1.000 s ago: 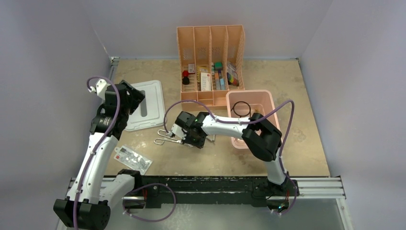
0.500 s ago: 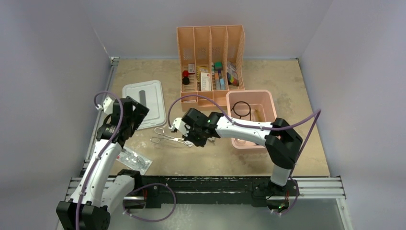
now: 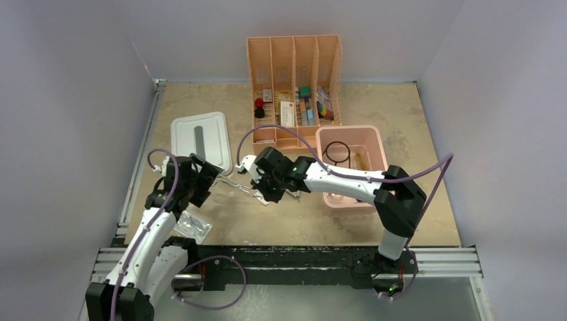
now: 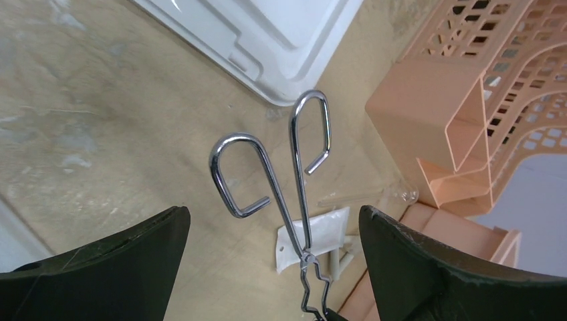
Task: Organize the chemistry lab equipment
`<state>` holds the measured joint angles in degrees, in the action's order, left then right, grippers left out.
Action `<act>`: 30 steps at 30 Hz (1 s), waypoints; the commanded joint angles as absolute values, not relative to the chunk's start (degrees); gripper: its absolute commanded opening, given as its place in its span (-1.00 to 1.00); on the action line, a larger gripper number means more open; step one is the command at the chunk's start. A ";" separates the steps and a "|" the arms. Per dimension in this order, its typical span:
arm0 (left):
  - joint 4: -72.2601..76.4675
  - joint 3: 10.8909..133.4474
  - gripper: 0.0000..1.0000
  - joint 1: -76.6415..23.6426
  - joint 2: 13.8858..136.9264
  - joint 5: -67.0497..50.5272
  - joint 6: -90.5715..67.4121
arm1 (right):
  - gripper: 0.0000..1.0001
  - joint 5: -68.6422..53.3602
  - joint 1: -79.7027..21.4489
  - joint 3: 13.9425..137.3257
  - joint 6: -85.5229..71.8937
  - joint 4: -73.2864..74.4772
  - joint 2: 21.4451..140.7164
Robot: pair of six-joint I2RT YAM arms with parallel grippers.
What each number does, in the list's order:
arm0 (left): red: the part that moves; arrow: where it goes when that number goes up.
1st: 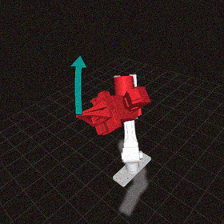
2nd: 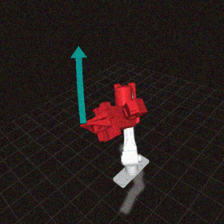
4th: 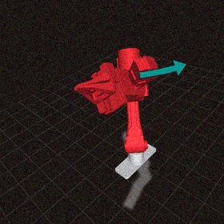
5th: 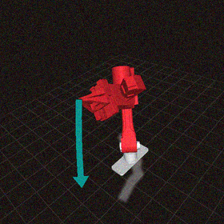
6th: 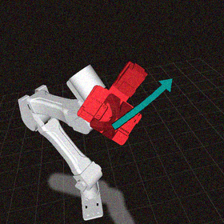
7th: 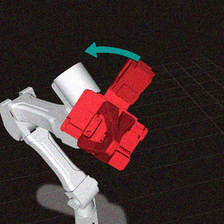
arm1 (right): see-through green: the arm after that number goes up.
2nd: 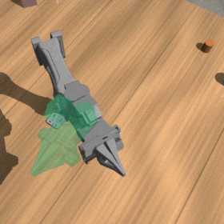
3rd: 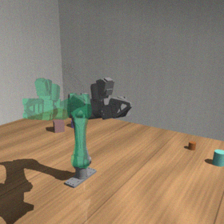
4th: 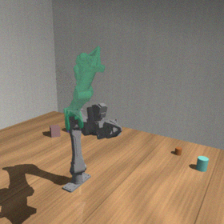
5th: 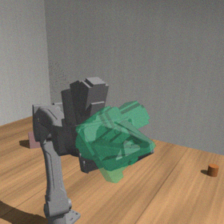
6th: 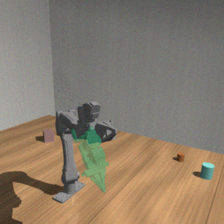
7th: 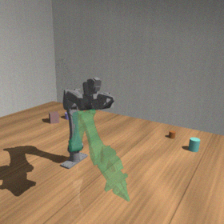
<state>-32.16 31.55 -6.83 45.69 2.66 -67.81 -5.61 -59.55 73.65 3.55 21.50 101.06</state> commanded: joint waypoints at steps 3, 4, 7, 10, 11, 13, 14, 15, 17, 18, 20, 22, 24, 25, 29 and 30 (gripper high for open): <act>-16.57 27.56 0.90 -6.94 44.80 -5.45 -70.00 | -1.00 -9.13 -59.28 74.58 -3.17 16.70 97.10; -15.39 27.33 0.87 -6.94 44.88 -5.69 -69.78 | -1.00 -9.29 -59.28 74.76 -4.12 16.25 96.97; -12.38 27.07 0.78 -6.98 44.91 -5.16 -68.39 | -1.00 -10.32 -59.32 75.24 -5.87 15.03 96.60; -8.63 28.23 0.62 -6.96 45.03 -5.35 -67.42 | -1.00 -10.34 -59.17 76.40 -6.96 15.08 96.87; -8.14 28.66 0.55 -6.95 45.17 -5.32 -67.13 | -1.00 -10.09 -59.07 76.75 -7.48 15.28 97.02; -7.77 29.22 0.36 -6.94 45.43 -5.42 -66.78 | -1.00 -9.98 -58.61 77.43 -8.88 15.38 97.03; -7.74 29.26 0.30 -6.95 45.39 -5.47 -66.61 | -1.00 -10.04 -58.23 77.67 -9.75 15.26 97.05; -7.69 29.12 0.23 -6.96 45.25 -5.66 -66.50 | -1.00 -10.22 -57.85 77.85 -10.58 15.08 96.91; -6.86 28.74 0.12 -6.97 45.09 -6.58 -66.15 | -1.00 -11.27 -56.90 77.84 -12.06 14.04 96.35; -6.26 28.54 0.09 -6.95 45.12 -7.18 -66.10 | -1.00 -12.03 -56.40 77.60 -12.69 13.10 95.95; -4.58 28.41 0.05 -7.02 45.54 -8.71 -66.16 | -1.00 -13.35 -55.72 77.14 -13.82 11.57 95.19; -2.49 28.52 -0.05 -6.99 46.01 -10.01 -66.40 | -1.00 -14.12 -55.21 77.25 -14.75 11.14 94.82; -0.95 28.78 -0.12 -6.96 46.58 -10.86 -66.72 | -1.00 -14.62 -54.73 77.67 -15.75 11.19 94.79; 0.08 28.88 -0.14 -6.94 46.85 -11.22 -66.97 | -1.00 -14.75 -54.61 77.81 -16.35 11.13 94.76; 4.93 28.12 -0.22 -6.96 47.82 -12.66 -68.84 | -1.00 -16.21 -54.21 77.71 -18.51 9.50 94.42; 6.32 27.81 -0.26 -6.96 48.08 -13.25 -69.36 | -1.00 -16.64 -54.20 77.70 -19.03 9.13 94.40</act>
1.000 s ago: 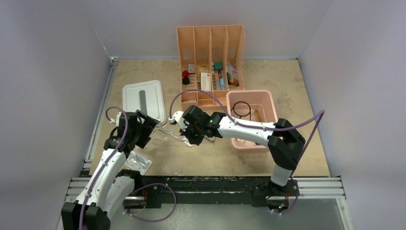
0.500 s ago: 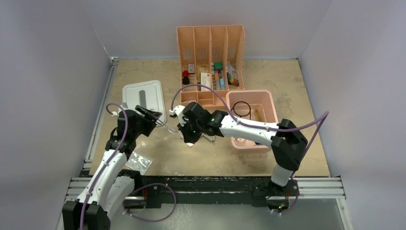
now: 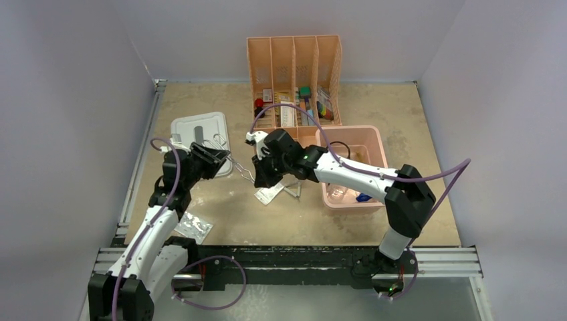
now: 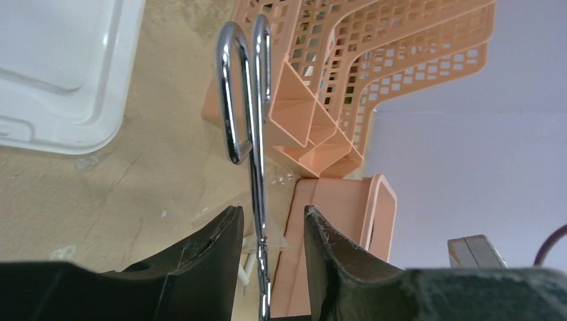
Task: Organize the chemistry lab equipment
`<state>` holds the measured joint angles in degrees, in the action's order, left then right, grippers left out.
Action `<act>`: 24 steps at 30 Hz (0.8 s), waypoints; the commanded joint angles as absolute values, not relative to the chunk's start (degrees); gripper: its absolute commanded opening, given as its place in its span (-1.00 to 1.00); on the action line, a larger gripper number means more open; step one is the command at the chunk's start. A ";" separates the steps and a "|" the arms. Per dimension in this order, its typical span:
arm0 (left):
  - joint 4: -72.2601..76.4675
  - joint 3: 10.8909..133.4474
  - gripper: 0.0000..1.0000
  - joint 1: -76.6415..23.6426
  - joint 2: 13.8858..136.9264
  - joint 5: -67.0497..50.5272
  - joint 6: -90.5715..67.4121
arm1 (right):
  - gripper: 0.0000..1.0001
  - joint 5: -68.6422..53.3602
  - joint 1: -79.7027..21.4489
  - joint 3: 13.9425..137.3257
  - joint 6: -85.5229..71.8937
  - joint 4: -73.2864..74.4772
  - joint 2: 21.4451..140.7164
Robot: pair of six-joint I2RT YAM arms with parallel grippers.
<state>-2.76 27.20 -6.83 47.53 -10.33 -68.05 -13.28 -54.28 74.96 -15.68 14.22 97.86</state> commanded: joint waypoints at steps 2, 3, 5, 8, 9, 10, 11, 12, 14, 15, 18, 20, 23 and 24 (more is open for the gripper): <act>8.91 27.32 -0.30 -7.03 48.97 -14.49 -70.48 | -1.00 -17.25 -54.13 77.74 -20.03 8.55 94.39; 10.10 27.17 -0.31 -7.03 49.47 -15.24 -70.90 | -1.00 -17.49 -54.14 77.71 -20.54 8.22 94.35; 10.77 27.15 -0.34 -7.03 50.41 -15.97 -71.06 | -1.00 -17.60 -54.14 77.73 -21.16 7.81 94.31; 9.34 27.61 -0.35 -7.03 50.71 -15.58 -70.03 | -1.00 -17.15 -53.99 77.96 -21.41 7.73 94.39; 9.12 27.73 -0.35 -7.03 50.76 -15.49 -69.80 | -1.00 -17.03 -53.97 77.96 -21.48 7.66 94.39; 8.78 27.83 -0.36 -7.04 50.98 -15.47 -69.68 | -1.00 -16.78 -53.92 77.90 -21.64 7.65 94.35; 8.44 27.98 -0.36 -7.03 51.13 -15.55 -69.37 | -1.00 -16.63 -53.84 77.88 -21.77 7.46 94.29; 8.07 28.09 -0.36 -7.03 51.39 -15.56 -69.13 | -1.00 -16.49 -53.80 77.80 -21.94 7.28 94.23; 8.04 28.04 -0.43 -7.03 51.83 -15.84 -68.95 | -1.00 -16.35 -53.64 77.77 -22.21 7.04 94.21; 8.12 28.10 -0.49 -7.03 51.97 -15.98 -68.91 | -1.00 -16.36 -53.57 77.80 -22.30 7.03 94.22; 8.84 28.12 -0.74 -7.10 52.83 -16.94 -68.66 | -1.00 -16.38 -53.36 77.70 -22.58 6.71 94.13; 8.79 28.26 -0.73 -7.16 53.43 -17.22 -68.56 | -1.00 -16.75 -53.28 77.63 -22.60 6.29 93.97; 8.78 28.23 -0.65 -7.38 53.90 -17.19 -68.47 | -1.00 -16.99 -53.26 77.56 -22.68 6.15 93.79; 8.78 28.29 -0.60 -7.46 54.06 -17.24 -68.42 | -1.00 -17.04 -53.24 77.55 -22.68 6.15 93.72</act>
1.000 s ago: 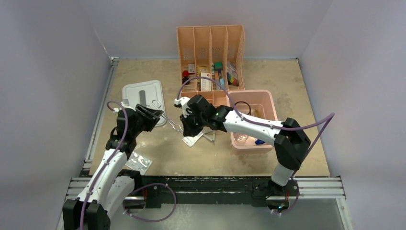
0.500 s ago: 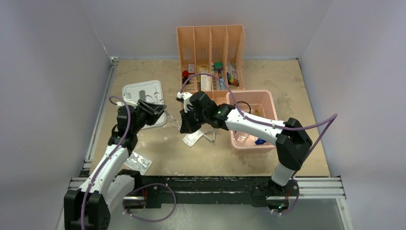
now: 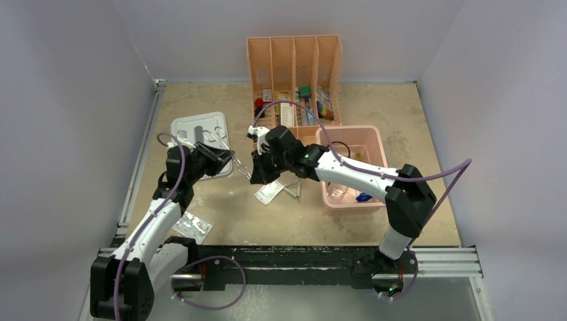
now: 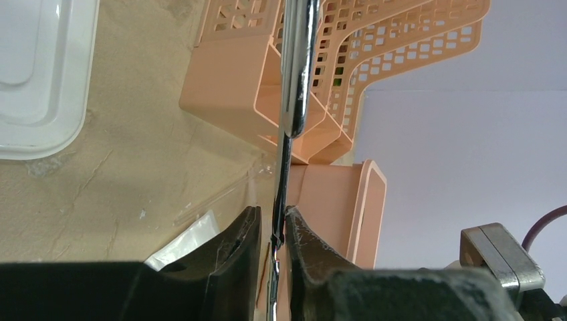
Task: Organize the chemistry lab equipment
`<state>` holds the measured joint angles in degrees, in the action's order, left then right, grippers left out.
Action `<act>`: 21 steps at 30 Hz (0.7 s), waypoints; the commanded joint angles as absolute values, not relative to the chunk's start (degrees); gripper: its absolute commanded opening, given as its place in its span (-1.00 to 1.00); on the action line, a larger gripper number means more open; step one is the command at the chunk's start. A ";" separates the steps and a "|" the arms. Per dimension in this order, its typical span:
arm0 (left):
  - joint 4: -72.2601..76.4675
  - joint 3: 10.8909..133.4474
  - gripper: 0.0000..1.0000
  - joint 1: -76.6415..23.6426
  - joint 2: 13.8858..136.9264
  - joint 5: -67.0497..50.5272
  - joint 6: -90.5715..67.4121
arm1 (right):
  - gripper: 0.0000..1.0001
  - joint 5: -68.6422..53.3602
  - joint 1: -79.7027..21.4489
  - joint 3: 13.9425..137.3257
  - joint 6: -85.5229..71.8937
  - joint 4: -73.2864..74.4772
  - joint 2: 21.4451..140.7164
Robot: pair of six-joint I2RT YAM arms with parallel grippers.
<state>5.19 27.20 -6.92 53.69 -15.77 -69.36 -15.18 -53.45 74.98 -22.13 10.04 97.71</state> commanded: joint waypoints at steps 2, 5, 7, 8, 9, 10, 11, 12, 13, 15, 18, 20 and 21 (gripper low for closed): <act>8.73 28.20 -0.62 -7.60 54.29 -17.29 -68.31 | -1.00 -17.20 -53.14 77.28 -22.60 6.09 93.54; 9.06 28.16 -0.79 -7.73 54.32 -17.14 -68.12 | -1.00 -17.89 -53.07 76.77 -22.36 5.93 93.24; 9.39 28.32 -1.00 -7.82 54.35 -17.28 -67.96 | -1.00 -18.42 -53.02 76.42 -22.04 5.73 92.93; 9.33 28.51 -1.00 -7.82 54.39 -17.23 -67.61 | -1.00 -18.57 -52.96 76.38 -21.83 5.95 92.87; 8.90 28.93 -1.00 -7.82 54.40 -17.19 -67.05 | -1.00 -18.74 -52.64 76.54 -21.87 6.62 92.85; 8.33 29.51 -1.00 -7.82 54.33 -17.08 -66.29 | -0.96 -19.04 -52.27 76.71 -21.88 7.30 92.59; 7.36 30.33 -1.00 -7.82 54.32 -16.87 -65.12 | -0.64 -18.88 -51.95 76.81 -21.70 8.02 92.25; 5.92 31.48 -1.00 -7.82 54.31 -16.69 -63.85 | -0.37 -17.84 -51.68 76.87 -21.36 9.02 91.49; 4.57 32.72 -1.00 -7.82 54.36 -16.69 -62.22 | -0.17 -16.96 -51.36 76.81 -20.79 9.73 90.47; 1.51 36.14 -1.00 -7.82 54.68 -17.15 -58.66 | 0.09 -15.67 -50.61 76.26 -19.84 10.12 87.54; -3.16 40.43 -1.00 -7.82 55.58 -18.82 -54.25 | 0.27 -12.23 -49.59 76.21 -18.56 11.62 82.78; -3.85 42.80 -1.00 -7.91 56.35 -21.76 -52.70 | 0.29 -9.28 -48.90 76.64 -17.85 12.85 79.95; -3.58 43.75 -1.00 -7.95 56.68 -23.30 -52.75 | 0.29 -7.35 -48.65 77.08 -17.58 13.67 78.72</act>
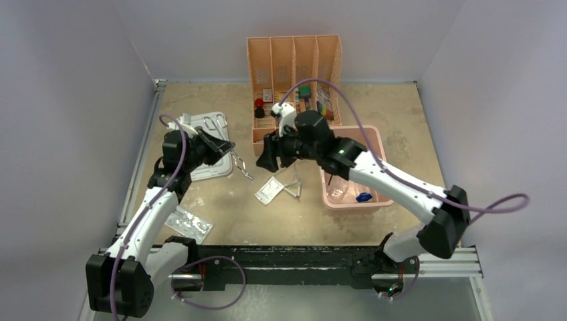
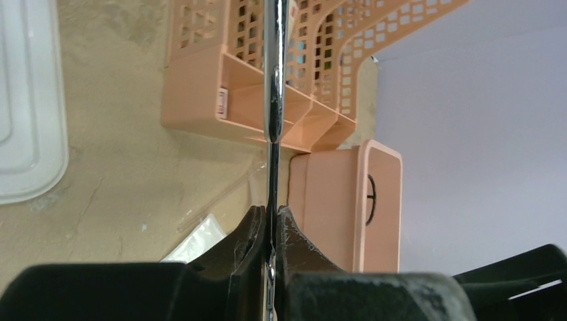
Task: Organize the chemistry lab equipment
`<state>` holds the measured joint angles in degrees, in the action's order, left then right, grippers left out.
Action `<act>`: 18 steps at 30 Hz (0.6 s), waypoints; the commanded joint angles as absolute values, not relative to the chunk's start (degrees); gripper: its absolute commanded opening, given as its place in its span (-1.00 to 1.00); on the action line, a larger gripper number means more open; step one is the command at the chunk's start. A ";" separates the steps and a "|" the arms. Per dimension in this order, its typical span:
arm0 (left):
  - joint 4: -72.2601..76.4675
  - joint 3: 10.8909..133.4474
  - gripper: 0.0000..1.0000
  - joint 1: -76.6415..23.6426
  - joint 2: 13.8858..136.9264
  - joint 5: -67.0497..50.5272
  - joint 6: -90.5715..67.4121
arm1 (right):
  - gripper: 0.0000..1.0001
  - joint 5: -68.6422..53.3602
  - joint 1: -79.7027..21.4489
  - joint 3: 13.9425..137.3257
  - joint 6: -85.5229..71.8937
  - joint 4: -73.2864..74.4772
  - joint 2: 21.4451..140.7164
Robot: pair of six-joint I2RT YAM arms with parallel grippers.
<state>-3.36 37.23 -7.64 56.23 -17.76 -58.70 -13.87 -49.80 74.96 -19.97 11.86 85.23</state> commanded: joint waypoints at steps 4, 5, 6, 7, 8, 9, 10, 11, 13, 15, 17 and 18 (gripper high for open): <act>1.33 47.41 -1.00 -9.94 58.13 -26.99 -54.99 | 0.29 4.55 -47.96 80.32 -16.63 18.35 74.69; 2.79 48.43 -1.00 -11.06 58.67 -27.20 -55.83 | 0.29 7.94 -47.86 81.22 -16.18 19.28 73.79; 4.36 49.42 -1.00 -12.37 59.42 -26.99 -56.78 | 0.29 11.22 -47.82 82.12 -15.82 20.25 72.88; 5.63 50.55 -1.00 -13.97 60.29 -26.54 -57.49 | 0.28 14.52 -47.81 82.90 -15.51 20.97 72.03; 6.46 51.79 -1.00 -15.78 61.36 -25.72 -57.92 | 0.28 18.71 -47.77 83.44 -15.03 21.56 71.18; 6.91 53.20 -1.00 -17.78 62.61 -24.42 -58.18 | 0.28 21.51 -47.73 83.97 -14.58 22.04 70.33; 7.36 54.47 -1.00 -20.10 63.83 -23.04 -58.45 | 0.28 24.10 -47.73 84.54 -14.18 22.53 69.32; 8.40 55.81 -1.00 -22.41 65.21 -21.66 -58.80 | 0.28 26.37 -47.72 85.08 -13.98 23.08 68.54; 9.54 58.19 -1.00 -26.71 68.01 -18.14 -60.04 | 0.28 29.55 -47.72 85.57 -13.53 23.33 66.74; 10.03 61.13 -1.00 -30.93 71.47 -14.79 -60.94 | 0.27 31.02 -47.68 85.63 -13.57 23.12 64.60; 6.60 65.70 -1.00 -34.98 75.93 -11.25 -60.64 | 0.26 31.05 -47.71 85.16 -13.54 22.43 62.38; 4.44 68.85 -1.00 -36.91 78.98 -9.19 -60.48 | 0.26 31.30 -47.66 84.98 -13.60 22.15 61.27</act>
